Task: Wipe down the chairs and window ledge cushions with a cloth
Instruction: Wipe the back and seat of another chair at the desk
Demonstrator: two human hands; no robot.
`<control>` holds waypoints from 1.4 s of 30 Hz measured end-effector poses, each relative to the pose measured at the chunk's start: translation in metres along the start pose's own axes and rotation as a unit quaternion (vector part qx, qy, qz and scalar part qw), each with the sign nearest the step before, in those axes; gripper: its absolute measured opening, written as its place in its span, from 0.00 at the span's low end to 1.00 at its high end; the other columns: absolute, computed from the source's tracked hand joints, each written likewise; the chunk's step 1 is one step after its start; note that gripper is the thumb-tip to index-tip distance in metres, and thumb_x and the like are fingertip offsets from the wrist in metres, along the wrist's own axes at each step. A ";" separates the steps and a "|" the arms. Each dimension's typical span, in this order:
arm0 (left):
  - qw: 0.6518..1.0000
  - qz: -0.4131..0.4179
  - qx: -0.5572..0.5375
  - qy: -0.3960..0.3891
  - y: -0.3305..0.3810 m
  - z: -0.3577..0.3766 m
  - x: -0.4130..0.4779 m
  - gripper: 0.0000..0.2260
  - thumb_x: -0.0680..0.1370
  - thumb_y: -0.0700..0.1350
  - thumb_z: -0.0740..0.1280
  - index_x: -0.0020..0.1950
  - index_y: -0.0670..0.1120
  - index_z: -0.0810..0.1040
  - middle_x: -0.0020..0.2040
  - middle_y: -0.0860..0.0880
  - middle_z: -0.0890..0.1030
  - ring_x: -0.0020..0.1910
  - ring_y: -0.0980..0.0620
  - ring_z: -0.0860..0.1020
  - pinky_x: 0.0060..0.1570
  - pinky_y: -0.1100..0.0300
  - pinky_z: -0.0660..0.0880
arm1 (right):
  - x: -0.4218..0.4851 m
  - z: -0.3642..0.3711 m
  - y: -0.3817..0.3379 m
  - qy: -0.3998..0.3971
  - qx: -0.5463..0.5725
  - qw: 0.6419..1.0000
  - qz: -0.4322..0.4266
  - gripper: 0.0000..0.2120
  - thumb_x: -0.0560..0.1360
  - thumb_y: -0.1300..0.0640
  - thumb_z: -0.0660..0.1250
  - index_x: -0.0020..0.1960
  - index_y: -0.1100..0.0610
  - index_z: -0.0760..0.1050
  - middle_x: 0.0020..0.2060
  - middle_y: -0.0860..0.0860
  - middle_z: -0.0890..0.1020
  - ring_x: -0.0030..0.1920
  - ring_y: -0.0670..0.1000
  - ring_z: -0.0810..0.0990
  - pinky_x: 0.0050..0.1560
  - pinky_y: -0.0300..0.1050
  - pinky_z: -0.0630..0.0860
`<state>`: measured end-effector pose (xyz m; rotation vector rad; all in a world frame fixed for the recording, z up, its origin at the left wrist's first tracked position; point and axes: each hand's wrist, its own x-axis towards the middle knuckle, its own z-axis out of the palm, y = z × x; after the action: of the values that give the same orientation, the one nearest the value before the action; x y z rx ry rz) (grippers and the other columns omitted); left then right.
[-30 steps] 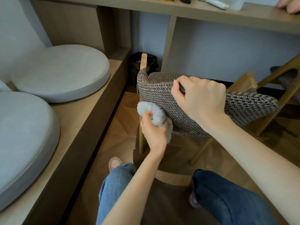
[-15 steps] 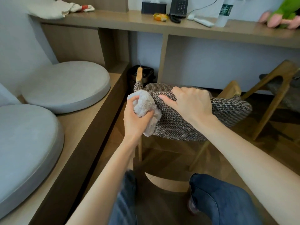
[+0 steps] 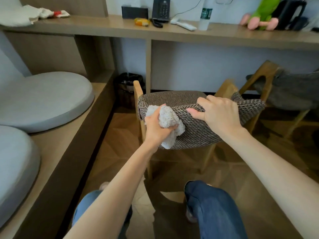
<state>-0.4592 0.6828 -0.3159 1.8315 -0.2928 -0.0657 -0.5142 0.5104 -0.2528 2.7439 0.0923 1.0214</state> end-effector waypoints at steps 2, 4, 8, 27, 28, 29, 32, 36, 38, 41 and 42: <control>1.000 0.009 -0.002 -0.011 0.002 0.023 0.009 0.34 0.68 0.41 0.77 0.71 0.50 0.68 0.66 0.44 0.70 0.67 0.50 0.68 0.63 0.69 0.62 | -0.003 0.003 0.021 -0.020 -0.004 0.999 0.028 0.30 0.75 0.35 0.53 0.41 0.60 0.78 0.30 0.56 0.76 0.33 0.59 0.78 0.33 0.47 0.67; 1.000 0.016 -0.003 -0.016 0.007 0.046 0.016 0.34 0.69 0.40 0.77 0.72 0.49 0.67 0.63 0.48 0.70 0.62 0.59 0.64 0.52 0.81 0.55 | -0.006 0.008 0.039 -0.061 -0.031 0.995 0.075 0.31 0.76 0.34 0.50 0.48 0.59 0.79 0.38 0.57 0.80 0.43 0.60 0.78 0.45 0.53 0.68; 0.998 0.013 -0.011 -0.058 0.020 0.081 0.028 0.37 0.70 0.40 0.76 0.75 0.48 0.62 0.67 0.46 0.67 0.66 0.54 0.62 0.51 0.82 0.50 | -0.013 0.014 0.069 -0.106 -0.050 0.977 0.176 0.28 0.78 0.36 0.49 0.57 0.56 0.77 0.51 0.57 0.80 0.57 0.61 0.74 0.66 0.56 0.60; 0.987 0.082 -0.012 -0.139 0.036 -0.082 -0.068 0.21 0.70 0.37 0.75 0.59 0.45 0.72 0.54 0.50 0.77 0.54 0.53 0.76 0.51 0.63 0.76 | -0.040 -0.043 -0.078 -0.270 0.596 0.658 0.373 0.16 0.80 0.42 0.56 0.66 0.45 0.67 0.58 0.44 0.78 0.51 0.44 0.80 0.50 0.44 0.79; 0.985 0.093 0.010 -0.144 0.034 -0.089 -0.066 0.21 0.69 0.36 0.75 0.59 0.45 0.73 0.55 0.49 0.77 0.57 0.52 0.75 0.56 0.59 0.74 | -0.039 -0.040 -0.083 -0.280 0.625 0.616 0.390 0.16 0.79 0.42 0.58 0.64 0.46 0.68 0.56 0.45 0.79 0.48 0.44 0.82 0.46 0.42 0.80; 0.984 0.100 0.029 -0.146 0.031 -0.094 -0.062 0.22 0.69 0.35 0.75 0.60 0.45 0.74 0.57 0.48 0.76 0.59 0.51 0.73 0.60 0.55 0.72 | -0.037 -0.034 -0.088 -0.280 0.651 0.582 0.400 0.16 0.78 0.43 0.61 0.63 0.48 0.69 0.54 0.47 0.80 0.47 0.45 0.83 0.43 0.41 0.80; 0.983 0.099 0.056 -0.147 0.016 -0.108 -0.038 0.24 0.68 0.35 0.75 0.60 0.48 0.74 0.60 0.50 0.73 0.63 0.52 0.66 0.65 0.51 0.66 | -0.019 -0.008 -0.099 -0.266 0.716 0.504 0.403 0.11 0.78 0.51 0.65 0.60 0.50 0.74 0.55 0.50 0.83 0.51 0.48 0.83 0.47 0.43 0.80; 0.979 0.055 0.035 -0.191 -0.018 -0.131 0.022 0.33 0.65 0.41 0.79 0.66 0.54 0.70 0.64 0.55 0.71 0.65 0.53 0.67 0.63 0.54 0.69 | 0.029 0.047 -0.119 -0.238 0.739 0.470 0.419 0.16 0.77 0.60 0.66 0.65 0.55 0.73 0.56 0.53 0.83 0.55 0.50 0.82 0.52 0.45 0.80; 0.977 0.007 -0.008 -0.212 -0.033 -0.141 0.054 0.35 0.63 0.45 0.79 0.67 0.57 0.69 0.62 0.56 0.73 0.61 0.57 0.73 0.55 0.64 0.75 | 0.056 0.073 -0.127 -0.219 0.721 0.490 0.437 0.20 0.76 0.62 0.68 0.66 0.54 0.72 0.54 0.53 0.83 0.55 0.50 0.82 0.53 0.47 0.80; 0.977 -0.094 -0.090 -0.171 -0.044 -0.154 0.090 0.32 0.65 0.48 0.78 0.66 0.60 0.70 0.60 0.58 0.74 0.54 0.66 0.76 0.43 0.72 0.75 | 0.090 0.099 -0.132 -0.207 0.688 0.536 0.444 0.17 0.76 0.65 0.67 0.62 0.51 0.75 0.57 0.52 0.81 0.59 0.51 0.80 0.58 0.51 0.78; 0.976 -0.118 -0.105 -0.148 -0.046 -0.158 0.100 0.31 0.66 0.50 0.77 0.67 0.60 0.69 0.60 0.58 0.74 0.53 0.66 0.77 0.42 0.72 0.75 | 0.100 0.102 -0.133 -0.204 0.676 0.555 0.440 0.17 0.76 0.65 0.67 0.60 0.49 0.76 0.58 0.51 0.80 0.59 0.49 0.79 0.59 0.50 0.77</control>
<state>-0.3240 0.8196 -0.3046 1.6349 -0.2634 -0.5191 -0.3692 0.6351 -0.2931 4.5767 -1.2211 0.1883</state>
